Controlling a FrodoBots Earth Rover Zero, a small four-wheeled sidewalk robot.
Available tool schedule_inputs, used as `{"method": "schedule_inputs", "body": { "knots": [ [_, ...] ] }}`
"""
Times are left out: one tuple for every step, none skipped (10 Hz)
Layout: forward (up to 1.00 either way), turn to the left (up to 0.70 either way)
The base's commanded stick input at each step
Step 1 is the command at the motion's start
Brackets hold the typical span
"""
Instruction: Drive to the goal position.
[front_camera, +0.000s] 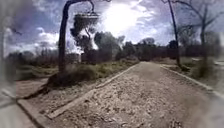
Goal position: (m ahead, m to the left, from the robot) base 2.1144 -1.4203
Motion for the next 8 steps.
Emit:
{"method": "schedule_inputs", "body": {
  "knots": [
    [1.0,-0.4],
    [1.0,-0.4],
    [1.0,-0.4],
    [1.0,-0.4],
    [1.0,-0.4],
    [1.0,-0.4],
    [1.0,-0.4],
    [1.0,-0.4]
  ]
}}
